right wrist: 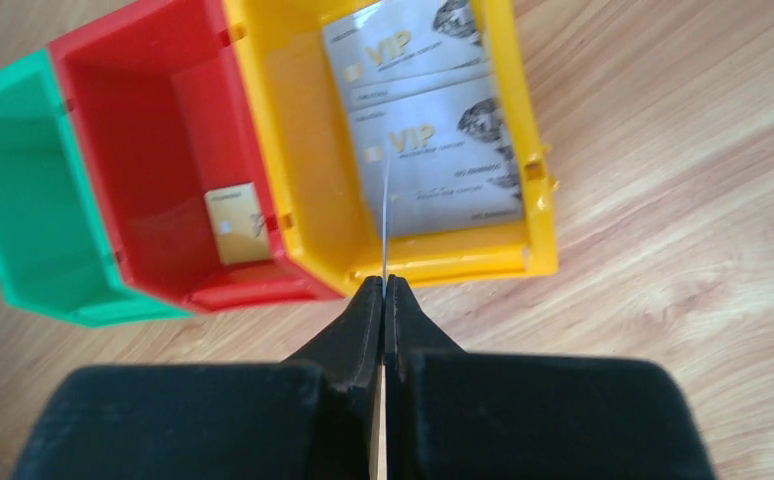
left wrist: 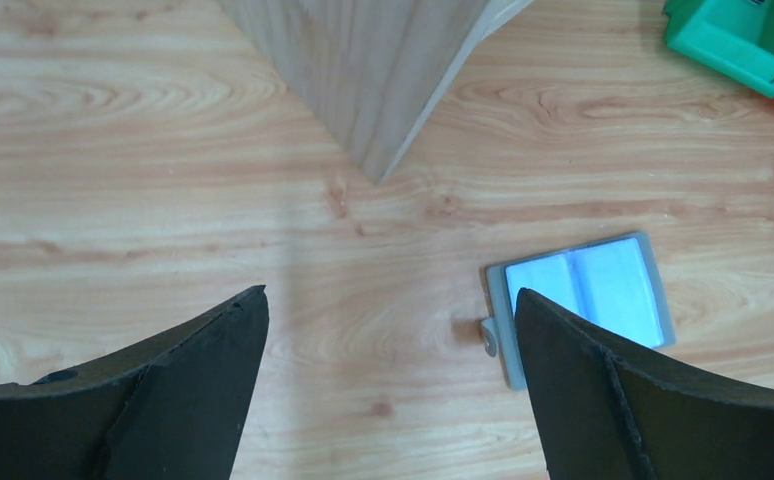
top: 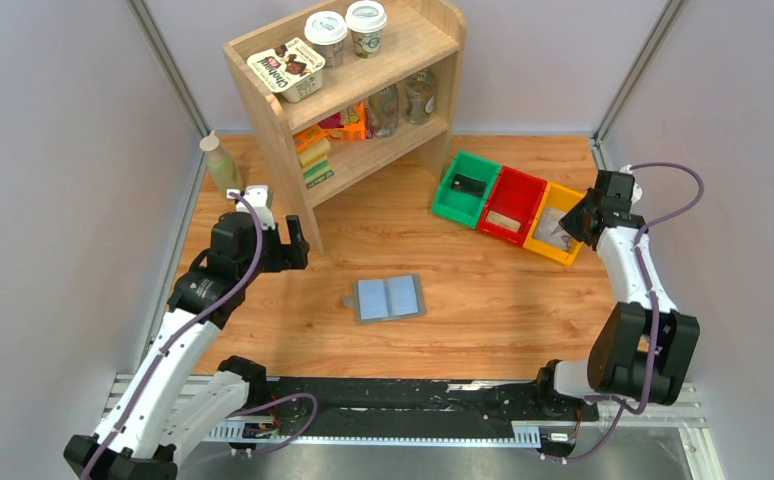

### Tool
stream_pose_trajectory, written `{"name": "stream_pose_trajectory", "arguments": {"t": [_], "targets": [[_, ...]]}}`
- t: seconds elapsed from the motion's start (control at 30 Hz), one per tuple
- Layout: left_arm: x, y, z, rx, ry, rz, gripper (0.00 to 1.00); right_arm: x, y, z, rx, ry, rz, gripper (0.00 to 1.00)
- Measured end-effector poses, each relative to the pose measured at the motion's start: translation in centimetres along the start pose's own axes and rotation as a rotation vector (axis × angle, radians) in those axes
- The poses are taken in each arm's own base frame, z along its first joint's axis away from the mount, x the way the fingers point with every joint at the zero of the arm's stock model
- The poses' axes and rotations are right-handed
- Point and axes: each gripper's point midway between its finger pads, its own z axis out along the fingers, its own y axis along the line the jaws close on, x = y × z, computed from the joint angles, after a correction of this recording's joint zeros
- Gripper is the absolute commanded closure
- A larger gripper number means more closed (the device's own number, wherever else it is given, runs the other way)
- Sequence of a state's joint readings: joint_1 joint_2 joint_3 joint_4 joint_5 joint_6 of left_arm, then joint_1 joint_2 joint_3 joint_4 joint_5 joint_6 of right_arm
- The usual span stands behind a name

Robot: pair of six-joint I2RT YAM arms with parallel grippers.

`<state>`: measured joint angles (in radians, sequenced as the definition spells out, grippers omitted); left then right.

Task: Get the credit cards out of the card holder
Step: Place the credit card in the storage box.

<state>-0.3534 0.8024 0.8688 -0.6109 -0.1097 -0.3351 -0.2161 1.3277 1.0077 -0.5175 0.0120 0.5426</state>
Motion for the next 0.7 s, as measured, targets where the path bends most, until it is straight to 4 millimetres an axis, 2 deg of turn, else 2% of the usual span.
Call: {"name": "stream_pose_trajectory", "arguments": {"t": [0.13,0.23,0.33,0.47,0.53,0.63,0.7], "targets": [[0.5,0.7,-0.9,-0.022,0.005,-0.058,0.00,-0.4,-0.9,2.5,0.039,0.030,-0.030,1.00],[0.2,1.1,-1.8,-0.035,-0.025,-0.076,0.00,-0.1,0.0,4.5,-0.026,0.088,-0.058,0.99],[-0.4,1.5,-3.0,-0.049,-0.074,-0.088,0.00,0.7,1.1,6.4,-0.116,0.154,-0.082,0.92],[-0.9,2.1,-4.6,-0.061,-0.130,-0.099,0.00,1.8,0.9,7.5,-0.148,0.209,-0.083,0.43],[-0.9,2.3,-5.3,-0.069,-0.147,-0.105,0.00,1.2,-0.1,7.5,-0.103,0.190,-0.073,0.26],[-0.8,2.9,-6.2,-0.085,-0.171,-0.111,0.00,0.1,-2.0,6.3,-0.001,0.144,-0.055,0.09],[-0.9,3.3,-7.0,-0.098,-0.197,-0.117,0.00,-1.1,-2.4,4.4,0.041,0.095,-0.050,0.04]]}}
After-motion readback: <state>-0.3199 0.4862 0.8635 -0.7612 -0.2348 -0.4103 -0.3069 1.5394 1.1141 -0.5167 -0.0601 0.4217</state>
